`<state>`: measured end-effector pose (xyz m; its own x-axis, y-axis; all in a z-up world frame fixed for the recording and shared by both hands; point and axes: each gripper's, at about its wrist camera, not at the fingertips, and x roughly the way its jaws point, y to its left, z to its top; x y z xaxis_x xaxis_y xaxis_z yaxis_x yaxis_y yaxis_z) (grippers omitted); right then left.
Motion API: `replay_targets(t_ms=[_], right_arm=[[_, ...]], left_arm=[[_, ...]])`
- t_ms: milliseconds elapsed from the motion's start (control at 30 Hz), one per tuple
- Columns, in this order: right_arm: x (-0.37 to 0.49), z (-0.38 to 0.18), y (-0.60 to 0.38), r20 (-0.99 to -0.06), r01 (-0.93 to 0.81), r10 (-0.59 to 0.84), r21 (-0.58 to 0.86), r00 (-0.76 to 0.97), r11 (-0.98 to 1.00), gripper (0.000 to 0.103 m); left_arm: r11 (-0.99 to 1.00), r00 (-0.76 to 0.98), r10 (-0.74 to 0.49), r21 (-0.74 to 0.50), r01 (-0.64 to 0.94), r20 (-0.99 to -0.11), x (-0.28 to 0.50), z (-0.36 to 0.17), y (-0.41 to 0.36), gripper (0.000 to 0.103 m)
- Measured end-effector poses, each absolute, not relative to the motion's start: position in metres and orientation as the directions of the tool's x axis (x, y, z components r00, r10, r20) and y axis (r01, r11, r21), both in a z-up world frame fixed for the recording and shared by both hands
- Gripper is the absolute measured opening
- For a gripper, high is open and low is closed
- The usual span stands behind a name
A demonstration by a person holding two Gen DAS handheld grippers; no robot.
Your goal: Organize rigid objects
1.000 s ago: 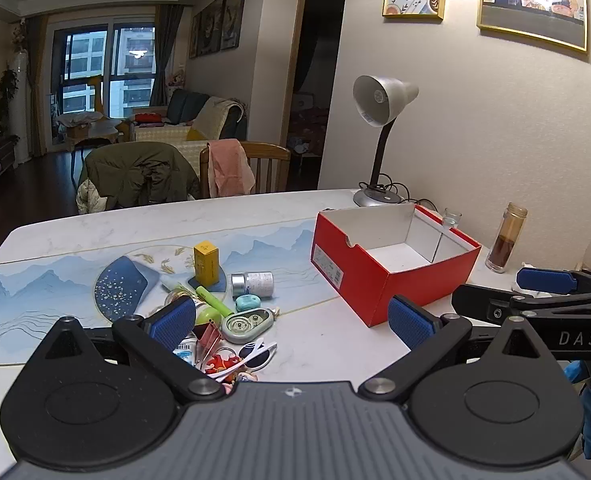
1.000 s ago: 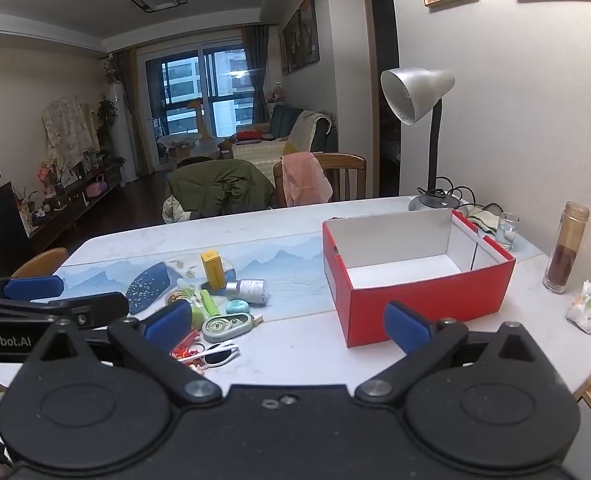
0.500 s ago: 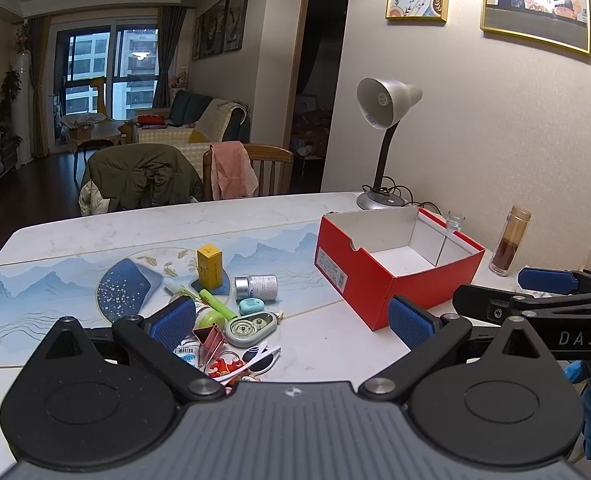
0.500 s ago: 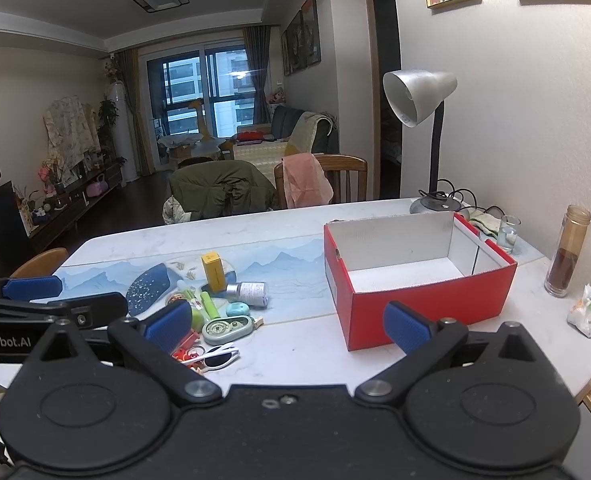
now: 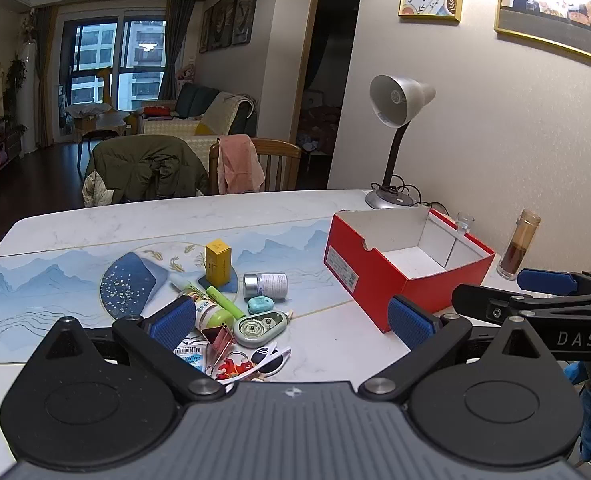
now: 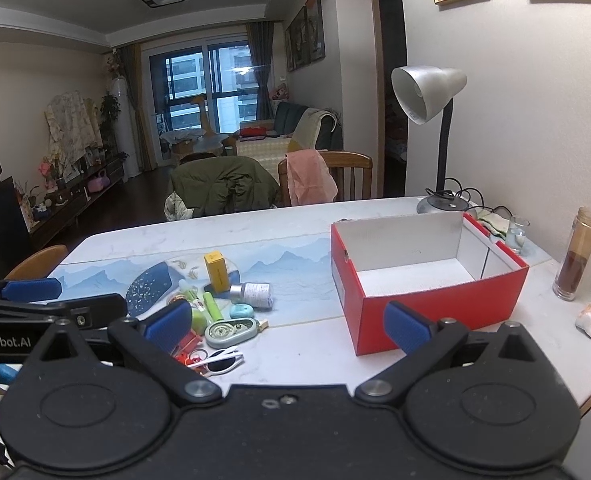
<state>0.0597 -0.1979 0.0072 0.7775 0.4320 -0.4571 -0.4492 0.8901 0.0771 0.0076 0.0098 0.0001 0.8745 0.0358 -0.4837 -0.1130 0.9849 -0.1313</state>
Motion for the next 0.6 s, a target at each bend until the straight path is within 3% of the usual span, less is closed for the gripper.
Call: replay_targets(t_ms=[600], right_arm=[[0.087, -0.002, -0.165, -0.484, -0.508, 0.47, 0.06, 0.738, 0.859, 0.102]], left_arm=[[0.975, 0.857, 0.154, -0.066, -0.212, -0.491, 0.022, -0.005, 0.028, 0.103]])
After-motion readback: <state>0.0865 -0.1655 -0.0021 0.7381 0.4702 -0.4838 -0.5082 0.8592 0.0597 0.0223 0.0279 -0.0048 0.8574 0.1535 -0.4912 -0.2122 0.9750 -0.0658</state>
